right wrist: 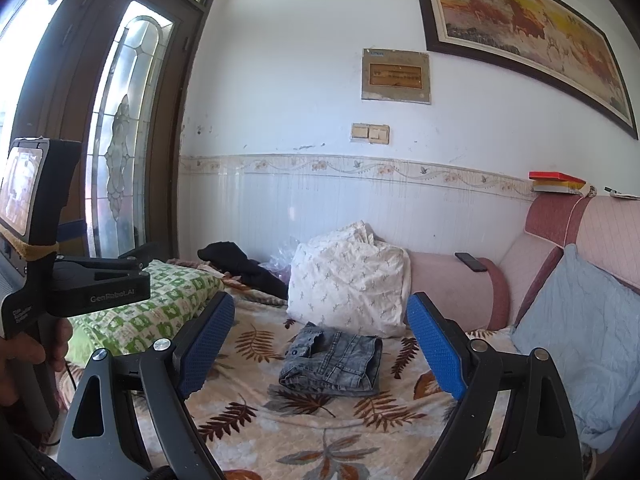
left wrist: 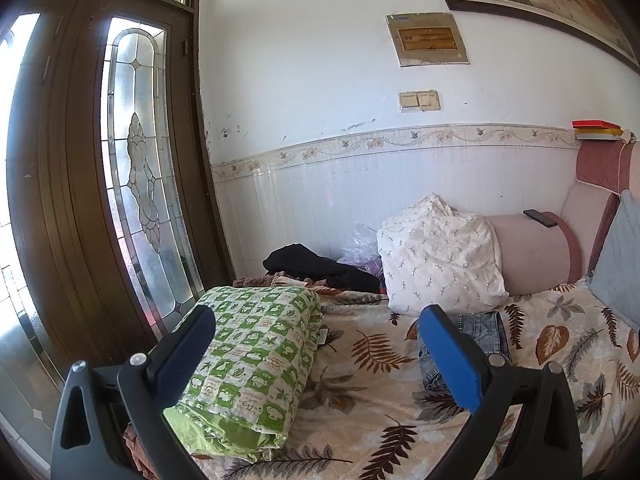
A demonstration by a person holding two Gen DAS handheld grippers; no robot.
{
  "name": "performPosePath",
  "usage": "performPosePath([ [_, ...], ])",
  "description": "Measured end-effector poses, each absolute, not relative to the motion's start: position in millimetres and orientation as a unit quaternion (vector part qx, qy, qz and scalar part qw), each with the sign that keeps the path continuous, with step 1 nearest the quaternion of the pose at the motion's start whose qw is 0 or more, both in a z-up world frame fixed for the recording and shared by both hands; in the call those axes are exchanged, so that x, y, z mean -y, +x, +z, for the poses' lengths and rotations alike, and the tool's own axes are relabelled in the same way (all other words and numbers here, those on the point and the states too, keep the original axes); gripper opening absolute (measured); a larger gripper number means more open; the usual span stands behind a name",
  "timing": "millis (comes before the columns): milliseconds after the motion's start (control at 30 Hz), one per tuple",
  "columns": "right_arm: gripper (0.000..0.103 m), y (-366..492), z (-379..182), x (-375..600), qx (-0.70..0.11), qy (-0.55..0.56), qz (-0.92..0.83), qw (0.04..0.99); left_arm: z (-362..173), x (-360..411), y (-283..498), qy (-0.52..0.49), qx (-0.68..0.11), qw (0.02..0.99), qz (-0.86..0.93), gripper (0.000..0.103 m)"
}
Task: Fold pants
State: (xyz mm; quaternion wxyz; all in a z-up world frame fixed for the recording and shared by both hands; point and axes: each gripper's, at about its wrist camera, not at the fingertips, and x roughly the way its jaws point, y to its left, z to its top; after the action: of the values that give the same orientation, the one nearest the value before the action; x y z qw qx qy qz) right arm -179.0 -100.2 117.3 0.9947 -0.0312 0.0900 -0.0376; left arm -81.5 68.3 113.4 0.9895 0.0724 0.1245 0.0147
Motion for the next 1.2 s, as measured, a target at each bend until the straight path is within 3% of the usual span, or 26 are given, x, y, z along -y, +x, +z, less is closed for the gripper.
performPosePath([
  [1200,0.089,-165.7,101.6,98.4,-0.108,-0.039,-0.031,0.993,94.2,-70.4,-70.9,0.065,-0.138,0.988,0.015,0.103],
])
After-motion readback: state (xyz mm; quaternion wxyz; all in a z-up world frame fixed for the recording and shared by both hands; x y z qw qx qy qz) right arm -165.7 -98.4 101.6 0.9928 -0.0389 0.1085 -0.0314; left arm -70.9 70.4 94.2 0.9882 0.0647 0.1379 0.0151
